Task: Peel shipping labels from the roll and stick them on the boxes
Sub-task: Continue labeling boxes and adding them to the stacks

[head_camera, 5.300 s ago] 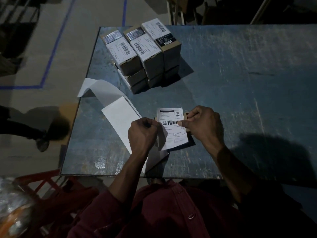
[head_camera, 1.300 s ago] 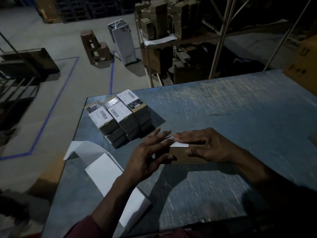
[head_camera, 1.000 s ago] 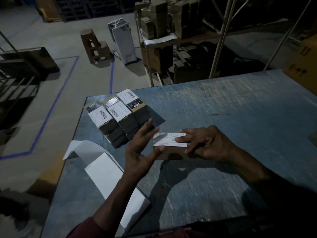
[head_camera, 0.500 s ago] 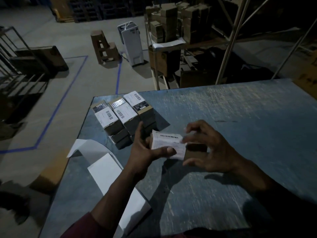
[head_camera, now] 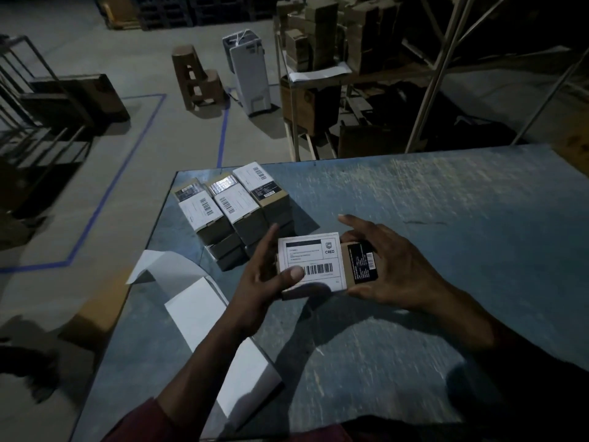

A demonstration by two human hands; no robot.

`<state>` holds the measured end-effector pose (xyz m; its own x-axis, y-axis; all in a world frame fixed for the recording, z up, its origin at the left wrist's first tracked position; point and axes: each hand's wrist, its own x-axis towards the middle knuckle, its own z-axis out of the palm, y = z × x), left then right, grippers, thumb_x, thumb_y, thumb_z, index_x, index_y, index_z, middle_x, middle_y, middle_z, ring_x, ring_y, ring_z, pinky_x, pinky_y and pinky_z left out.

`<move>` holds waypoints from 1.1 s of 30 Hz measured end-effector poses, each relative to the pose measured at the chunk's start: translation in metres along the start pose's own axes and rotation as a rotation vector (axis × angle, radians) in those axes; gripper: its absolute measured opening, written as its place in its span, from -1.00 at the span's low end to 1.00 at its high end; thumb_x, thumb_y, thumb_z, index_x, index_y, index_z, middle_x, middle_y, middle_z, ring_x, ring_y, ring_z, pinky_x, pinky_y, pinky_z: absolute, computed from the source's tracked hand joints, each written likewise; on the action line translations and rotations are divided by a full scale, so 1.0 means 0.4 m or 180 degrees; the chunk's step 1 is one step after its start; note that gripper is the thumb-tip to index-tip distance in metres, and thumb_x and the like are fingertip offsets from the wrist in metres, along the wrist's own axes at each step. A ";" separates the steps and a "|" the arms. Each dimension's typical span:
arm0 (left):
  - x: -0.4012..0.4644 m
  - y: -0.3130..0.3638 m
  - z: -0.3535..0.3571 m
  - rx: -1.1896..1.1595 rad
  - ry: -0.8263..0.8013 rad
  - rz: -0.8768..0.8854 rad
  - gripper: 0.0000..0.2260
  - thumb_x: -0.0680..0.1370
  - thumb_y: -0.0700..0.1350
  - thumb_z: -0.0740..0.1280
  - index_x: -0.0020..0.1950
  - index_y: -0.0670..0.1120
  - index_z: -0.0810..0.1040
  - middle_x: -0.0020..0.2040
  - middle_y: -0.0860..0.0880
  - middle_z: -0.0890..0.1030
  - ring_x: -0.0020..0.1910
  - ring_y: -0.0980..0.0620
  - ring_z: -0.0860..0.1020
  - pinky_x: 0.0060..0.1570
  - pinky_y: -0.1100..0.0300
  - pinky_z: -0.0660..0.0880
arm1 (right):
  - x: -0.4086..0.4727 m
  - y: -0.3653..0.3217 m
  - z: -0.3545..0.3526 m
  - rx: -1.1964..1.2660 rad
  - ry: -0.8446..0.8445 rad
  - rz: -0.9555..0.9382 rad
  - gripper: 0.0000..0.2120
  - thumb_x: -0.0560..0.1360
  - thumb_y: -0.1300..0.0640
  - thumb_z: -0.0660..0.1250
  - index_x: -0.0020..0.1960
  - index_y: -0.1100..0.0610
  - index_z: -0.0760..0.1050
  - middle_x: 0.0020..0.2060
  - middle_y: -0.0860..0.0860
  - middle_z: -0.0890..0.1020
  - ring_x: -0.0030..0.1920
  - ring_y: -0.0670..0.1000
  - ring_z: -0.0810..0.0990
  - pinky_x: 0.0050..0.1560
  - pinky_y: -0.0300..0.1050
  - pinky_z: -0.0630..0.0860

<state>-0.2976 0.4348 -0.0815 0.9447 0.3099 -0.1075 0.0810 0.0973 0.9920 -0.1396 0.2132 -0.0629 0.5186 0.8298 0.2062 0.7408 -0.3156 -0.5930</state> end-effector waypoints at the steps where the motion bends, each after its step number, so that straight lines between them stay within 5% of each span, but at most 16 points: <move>1: 0.001 -0.004 0.009 -0.0017 0.0198 -0.0115 0.01 0.23 0.12 0.71 0.59 0.14 0.29 0.31 0.00 0.67 0.32 -0.07 0.63 0.27 -0.19 0.59 | -0.004 -0.005 0.017 -0.0112 0.0138 -0.0132 0.19 0.23 -0.12 0.69 0.62 -0.32 0.00 0.22 -0.32 0.45 0.21 -0.11 0.52 0.22 0.12 0.61; 6: 0.004 -0.013 0.040 -0.0126 0.0757 -0.0140 -0.21 0.28 -0.18 0.69 0.47 0.00 0.49 0.15 -0.07 0.74 0.15 -0.11 0.72 0.07 -0.20 0.68 | -0.009 -0.027 0.076 -0.0729 0.0340 -0.0288 0.28 0.17 -0.17 0.70 0.66 -0.17 -0.02 0.26 -0.03 0.53 0.21 0.03 0.48 0.19 0.13 0.50; 9: -0.005 -0.014 0.035 -0.0184 0.0619 -0.0027 -0.16 0.24 -0.21 0.73 0.45 0.07 0.50 0.11 -0.07 0.73 0.11 -0.14 0.72 0.04 -0.22 0.68 | -0.002 -0.052 0.047 -0.0420 -0.0112 0.0112 0.32 0.12 -0.36 0.65 0.66 -0.24 -0.06 0.31 -0.11 0.42 0.28 -0.06 0.39 0.25 -0.05 0.40; 12: -0.015 -0.019 0.032 -0.0092 0.0424 0.0254 -0.14 0.28 -0.28 0.69 0.49 0.10 0.45 0.15 -0.07 0.70 0.15 -0.13 0.70 0.06 -0.06 0.68 | 0.030 -0.065 0.000 0.0193 -0.0550 0.0681 0.19 0.10 -0.49 0.55 0.61 -0.30 0.11 0.47 -0.21 0.30 0.39 -0.17 0.33 0.35 -0.13 0.37; 14: -0.014 -0.023 0.033 0.0005 0.0406 0.0373 -0.14 0.32 -0.36 0.66 0.51 0.11 0.44 0.18 -0.06 0.68 0.18 -0.10 0.68 0.09 0.01 0.66 | 0.046 -0.063 -0.011 0.0419 -0.0744 0.0840 0.04 0.15 -0.46 0.56 0.55 -0.28 0.28 0.43 -0.24 0.41 0.31 -0.23 0.44 0.35 -0.12 0.44; 20: -0.022 -0.032 0.041 0.0046 0.0543 0.0399 -0.24 0.33 0.00 0.63 0.50 0.15 0.48 0.17 -0.06 0.66 0.18 -0.10 0.67 0.15 -0.06 0.65 | 0.031 -0.060 0.014 0.0872 -0.0366 0.1003 -0.31 0.19 -0.33 0.62 0.28 -0.18 0.61 0.03 -0.26 0.67 -0.01 -0.32 0.64 -0.08 -0.40 0.54; 25: -0.023 -0.037 0.061 -0.0201 0.0777 0.0260 -0.37 0.34 0.02 0.60 0.41 0.14 0.57 0.08 -0.15 0.68 0.09 -0.25 0.68 0.11 -0.30 0.64 | 0.029 -0.065 0.035 0.1249 -0.0312 0.1162 -0.40 0.26 -0.22 0.65 0.26 -0.16 0.60 -0.04 -0.15 0.74 -0.07 -0.20 0.72 -0.08 -0.27 0.63; 29: -0.024 -0.030 0.066 -0.0464 0.0863 0.0038 -0.40 0.31 0.02 0.51 0.37 0.17 0.59 0.00 -0.03 0.68 0.02 -0.23 0.69 -0.03 -0.21 0.66 | 0.027 -0.068 0.038 0.1318 -0.0394 0.1293 -0.40 0.28 -0.23 0.64 0.26 -0.18 0.58 -0.04 -0.13 0.74 -0.07 -0.16 0.72 0.00 -0.09 0.69; 33: -0.035 -0.026 0.071 -0.0450 0.0907 -0.0019 -0.49 0.41 -0.10 0.40 0.34 0.24 0.61 -0.06 0.06 0.68 0.08 -0.33 0.66 0.01 -0.41 0.60 | 0.023 -0.074 0.053 0.1624 -0.0391 0.1478 -0.50 0.34 -0.23 0.59 0.22 -0.17 0.60 -0.06 -0.10 0.75 -0.04 -0.10 0.74 0.11 0.06 0.67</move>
<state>-0.3026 0.4025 -0.0886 0.8156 0.5595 -0.1474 0.0223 0.2242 0.9743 -0.1657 0.2399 -0.0599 0.6586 0.7170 -0.2286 0.1457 -0.4196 -0.8960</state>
